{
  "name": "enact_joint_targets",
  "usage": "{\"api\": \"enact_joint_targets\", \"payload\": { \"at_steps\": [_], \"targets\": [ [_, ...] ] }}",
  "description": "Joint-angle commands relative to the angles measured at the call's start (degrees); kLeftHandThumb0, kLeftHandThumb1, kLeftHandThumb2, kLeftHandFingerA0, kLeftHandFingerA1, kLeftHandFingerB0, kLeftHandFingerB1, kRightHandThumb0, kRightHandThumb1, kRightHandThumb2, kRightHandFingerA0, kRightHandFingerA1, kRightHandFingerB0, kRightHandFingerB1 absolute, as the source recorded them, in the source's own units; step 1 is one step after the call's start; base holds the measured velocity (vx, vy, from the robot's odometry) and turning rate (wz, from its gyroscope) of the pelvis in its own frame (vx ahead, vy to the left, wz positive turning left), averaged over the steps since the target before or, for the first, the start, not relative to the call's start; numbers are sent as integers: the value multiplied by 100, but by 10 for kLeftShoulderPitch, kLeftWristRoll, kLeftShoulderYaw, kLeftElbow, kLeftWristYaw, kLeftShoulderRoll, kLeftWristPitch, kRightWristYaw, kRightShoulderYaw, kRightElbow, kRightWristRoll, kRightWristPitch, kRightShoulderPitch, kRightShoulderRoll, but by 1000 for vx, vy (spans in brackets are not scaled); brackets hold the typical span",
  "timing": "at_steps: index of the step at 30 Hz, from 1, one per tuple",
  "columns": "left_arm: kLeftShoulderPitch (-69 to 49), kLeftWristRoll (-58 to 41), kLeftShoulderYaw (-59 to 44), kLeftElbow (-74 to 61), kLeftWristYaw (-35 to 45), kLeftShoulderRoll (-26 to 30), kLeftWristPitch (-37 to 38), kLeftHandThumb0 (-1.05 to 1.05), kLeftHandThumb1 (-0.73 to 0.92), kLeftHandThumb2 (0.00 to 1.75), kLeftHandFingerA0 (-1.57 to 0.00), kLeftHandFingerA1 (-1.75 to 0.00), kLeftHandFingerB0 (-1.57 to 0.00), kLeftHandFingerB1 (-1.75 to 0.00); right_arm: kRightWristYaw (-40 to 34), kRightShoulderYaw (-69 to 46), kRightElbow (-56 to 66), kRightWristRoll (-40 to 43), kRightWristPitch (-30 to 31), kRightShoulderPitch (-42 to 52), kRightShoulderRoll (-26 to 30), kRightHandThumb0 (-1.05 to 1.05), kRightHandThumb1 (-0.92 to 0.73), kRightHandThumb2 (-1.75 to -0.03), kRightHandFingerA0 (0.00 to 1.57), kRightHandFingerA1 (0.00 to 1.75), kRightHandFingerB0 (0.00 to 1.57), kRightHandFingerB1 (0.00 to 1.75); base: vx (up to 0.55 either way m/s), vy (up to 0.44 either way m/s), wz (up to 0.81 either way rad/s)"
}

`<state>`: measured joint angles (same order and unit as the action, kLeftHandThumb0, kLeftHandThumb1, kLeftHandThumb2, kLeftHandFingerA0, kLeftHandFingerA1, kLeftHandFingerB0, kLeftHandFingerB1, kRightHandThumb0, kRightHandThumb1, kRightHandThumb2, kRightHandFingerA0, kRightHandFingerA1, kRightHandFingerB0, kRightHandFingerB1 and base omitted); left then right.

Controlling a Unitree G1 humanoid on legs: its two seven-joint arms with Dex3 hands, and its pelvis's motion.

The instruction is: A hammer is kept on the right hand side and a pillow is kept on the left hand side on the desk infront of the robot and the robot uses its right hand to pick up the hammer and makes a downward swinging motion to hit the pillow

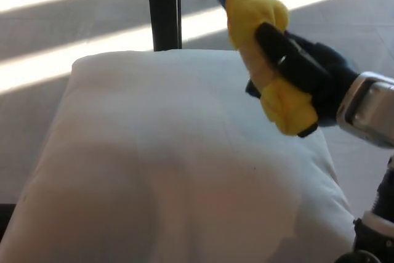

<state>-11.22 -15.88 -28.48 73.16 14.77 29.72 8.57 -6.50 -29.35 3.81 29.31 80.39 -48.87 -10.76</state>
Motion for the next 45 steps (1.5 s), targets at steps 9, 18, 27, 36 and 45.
{"api": "enact_joint_targets", "payload": {
  "at_steps": [9, 18, 27, 36, 45],
  "targets": [
    [8, 6, 1, 1, -1, 21, 7, -66, 72, 62, -70, -58, -53, -46, 52, 148, -55, -51, -57, 138, 141, -33, -80, -97, 102, 175, 60, 175, 0, 0, 0],
    [8, 11, 6, 0, -8, 17, 8, -66, 74, 62, -71, -58, -54, -47, 68, 238, -110, -73, -121, 231, 183, -38, -89, -85, 106, 175, 71, 175, 0, 0, 0],
    [3, 4, 3, 1, -3, 13, 11, -67, 71, 61, -67, -58, -54, -47, 65, 253, -117, -60, -142, 235, 164, -38, -72, -101, 108, 175, 70, 175, 0, 0, 0],
    [-5, 2, -2, -1, 0, 13, 13, -67, 71, 61, -67, -55, -49, -45, 67, 257, -110, -55, -134, 213, 155, -42, -75, -106, 107, 175, 78, 175, 0, 0, 0],
    [-6, 1, -3, 2, 0, 13, 6, -66, 72, 61, -68, -55, -48, -44, 85, 219, -90, -33, -120, 150, 163, -34, -76, -104, 104, 175, 68, 175, 0, 0, 0]
  ]
}}
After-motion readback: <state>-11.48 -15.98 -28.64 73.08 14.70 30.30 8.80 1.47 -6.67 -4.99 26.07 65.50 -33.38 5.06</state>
